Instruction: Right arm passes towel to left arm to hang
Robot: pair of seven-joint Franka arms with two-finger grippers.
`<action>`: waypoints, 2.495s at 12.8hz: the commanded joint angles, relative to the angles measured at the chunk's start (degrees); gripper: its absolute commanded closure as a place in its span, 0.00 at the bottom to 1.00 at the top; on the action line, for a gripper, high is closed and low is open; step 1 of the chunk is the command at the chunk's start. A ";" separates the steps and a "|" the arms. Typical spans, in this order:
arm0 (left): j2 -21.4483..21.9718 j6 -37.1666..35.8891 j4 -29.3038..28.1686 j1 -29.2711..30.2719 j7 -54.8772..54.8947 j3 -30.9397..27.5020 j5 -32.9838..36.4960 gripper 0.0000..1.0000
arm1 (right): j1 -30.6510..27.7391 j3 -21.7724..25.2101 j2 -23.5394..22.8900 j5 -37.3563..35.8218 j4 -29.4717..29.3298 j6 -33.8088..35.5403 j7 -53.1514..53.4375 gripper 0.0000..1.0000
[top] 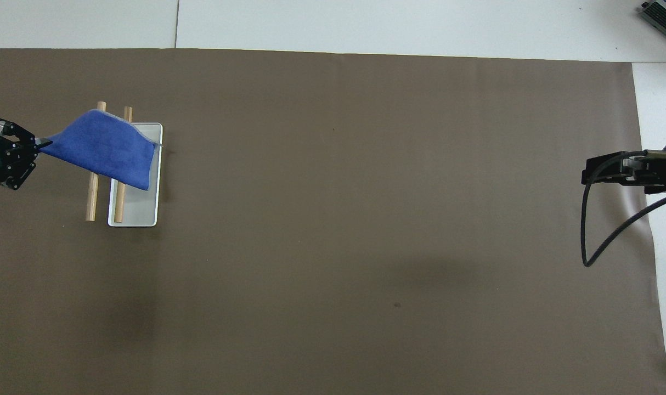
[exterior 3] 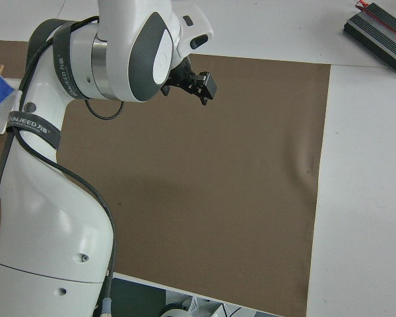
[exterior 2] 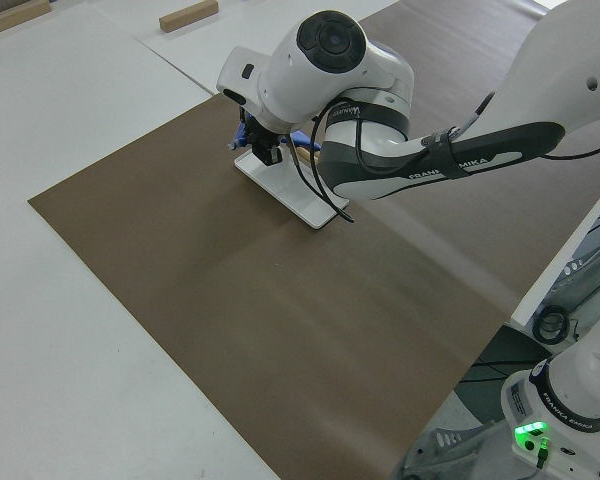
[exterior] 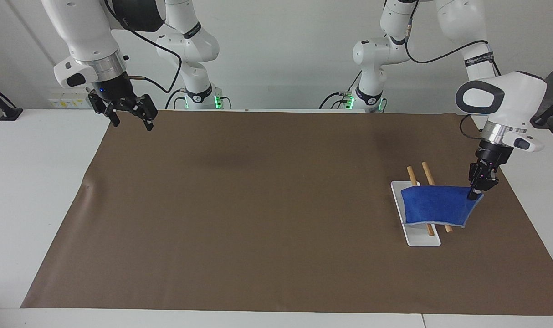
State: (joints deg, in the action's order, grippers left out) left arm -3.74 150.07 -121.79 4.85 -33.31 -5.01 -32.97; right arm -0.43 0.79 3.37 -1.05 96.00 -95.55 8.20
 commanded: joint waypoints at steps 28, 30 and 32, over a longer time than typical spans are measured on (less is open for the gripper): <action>4.79 -60.78 33.81 -0.28 4.30 8.93 33.55 0.11 | -1.15 -0.53 0.33 0.53 0.59 3.53 0.24 0.00; 5.23 -60.07 33.64 -0.28 11.56 12.65 35.43 0.14 | -1.15 -0.53 0.24 0.44 0.24 3.44 0.24 0.00; 5.32 -60.16 33.55 -0.19 19.92 12.74 35.34 0.18 | -0.89 -0.71 0.32 0.44 0.24 3.62 0.24 0.00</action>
State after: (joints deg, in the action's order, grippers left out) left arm 2.25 90.90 -89.27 4.41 -20.90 8.57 1.28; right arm -1.06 0.60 3.29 -1.03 96.32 -92.38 8.20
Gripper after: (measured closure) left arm 0.137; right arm 0.000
